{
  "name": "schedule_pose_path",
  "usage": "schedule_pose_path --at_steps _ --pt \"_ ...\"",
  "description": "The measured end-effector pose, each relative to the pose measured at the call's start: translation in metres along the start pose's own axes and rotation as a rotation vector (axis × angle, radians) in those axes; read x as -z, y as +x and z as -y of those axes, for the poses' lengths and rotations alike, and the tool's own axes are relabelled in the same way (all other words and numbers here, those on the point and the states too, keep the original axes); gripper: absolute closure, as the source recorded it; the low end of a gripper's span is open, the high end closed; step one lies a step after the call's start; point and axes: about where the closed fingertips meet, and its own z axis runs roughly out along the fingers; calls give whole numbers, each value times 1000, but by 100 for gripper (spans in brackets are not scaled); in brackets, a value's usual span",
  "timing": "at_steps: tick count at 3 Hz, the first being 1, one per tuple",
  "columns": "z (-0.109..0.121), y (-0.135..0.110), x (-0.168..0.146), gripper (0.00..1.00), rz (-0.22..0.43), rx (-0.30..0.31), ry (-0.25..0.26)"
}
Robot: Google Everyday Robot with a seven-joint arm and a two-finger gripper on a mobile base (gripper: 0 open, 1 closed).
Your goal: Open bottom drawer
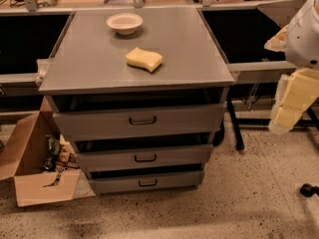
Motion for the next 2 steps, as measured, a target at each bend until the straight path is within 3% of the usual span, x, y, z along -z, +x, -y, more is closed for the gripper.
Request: schedule_pose_path --at_steps 1,2 --pt "0 -1 -2 0 5 2 11" --pt "-7 -4 -42 0 58 0 -13"
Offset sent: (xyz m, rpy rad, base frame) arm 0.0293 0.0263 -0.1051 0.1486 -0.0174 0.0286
